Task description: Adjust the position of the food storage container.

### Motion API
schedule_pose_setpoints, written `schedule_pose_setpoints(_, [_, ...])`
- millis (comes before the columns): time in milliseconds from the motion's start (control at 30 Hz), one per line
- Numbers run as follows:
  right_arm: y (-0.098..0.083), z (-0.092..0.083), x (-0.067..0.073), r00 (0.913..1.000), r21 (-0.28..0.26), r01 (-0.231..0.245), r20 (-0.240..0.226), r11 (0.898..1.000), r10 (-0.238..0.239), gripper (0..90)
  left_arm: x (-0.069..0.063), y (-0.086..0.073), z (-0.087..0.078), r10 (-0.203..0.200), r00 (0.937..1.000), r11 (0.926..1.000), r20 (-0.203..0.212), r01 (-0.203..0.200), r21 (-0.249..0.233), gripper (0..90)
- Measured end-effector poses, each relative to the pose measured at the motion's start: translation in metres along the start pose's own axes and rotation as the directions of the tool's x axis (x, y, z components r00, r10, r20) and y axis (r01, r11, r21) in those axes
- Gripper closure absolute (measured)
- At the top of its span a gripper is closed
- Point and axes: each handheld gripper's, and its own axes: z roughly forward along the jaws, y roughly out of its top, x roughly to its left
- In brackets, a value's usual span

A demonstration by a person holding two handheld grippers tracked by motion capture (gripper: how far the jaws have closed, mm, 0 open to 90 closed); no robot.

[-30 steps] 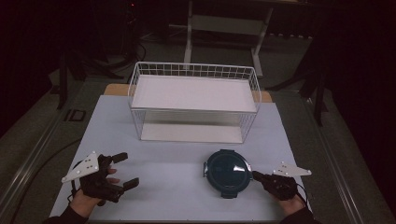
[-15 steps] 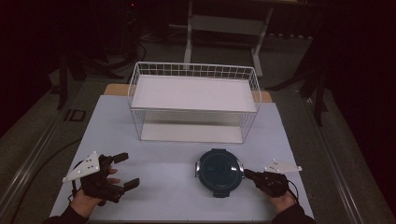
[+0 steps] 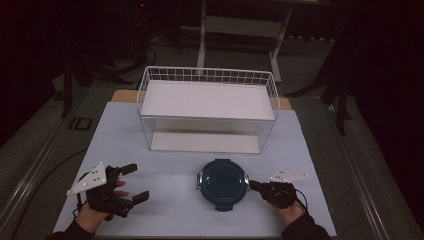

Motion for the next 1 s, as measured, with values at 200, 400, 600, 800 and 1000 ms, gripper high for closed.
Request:
schedule_pose_setpoints(200, [0.005, 0.009, 0.005, 0.9997, -0.005, 0.010, -0.020, 1.000, -0.010, 90.0, 0.000, 0.000, 0.000, 0.001, 1.0000, 1.0000, 0.002, -0.001, 0.001, 0.2])
schedule_pose_setpoints(400, [0.010, 0.019, 0.010, 0.9989, -0.005, 0.007, -0.047, 1.000, -0.008, 90.0, 0.000, 0.000, 0.000, 0.001, 1.0000, 1.0000, 0.002, -0.001, 0.001, 0.2])
schedule_pose_setpoints(600, [0.019, 0.008, 0.018, 0.9993, -0.047, 0.033, -0.017, 0.998, -0.034, 90.0, 0.001, 0.000, -0.001, -0.001, 1.0000, 1.0000, -0.001, 0.001, -0.003, 0.2])
schedule_pose_setpoints(800, [0.021, 0.005, 0.047, 0.9911, -0.061, 0.065, -0.113, 0.996, -0.072, 90.0, 0.000, 0.000, -0.001, 0.004, 1.0000, 1.0000, -0.002, -0.004, 0.001, 0.2])
schedule_pose_setpoints(1000, [0.017, 0.014, 0.075, 0.9695, -0.044, 0.072, -0.231, 0.996, -0.081, 90.0, 0.000, 0.000, 0.000, 0.004, 1.0000, 1.0000, 0.000, -0.004, 0.003, 0.2])
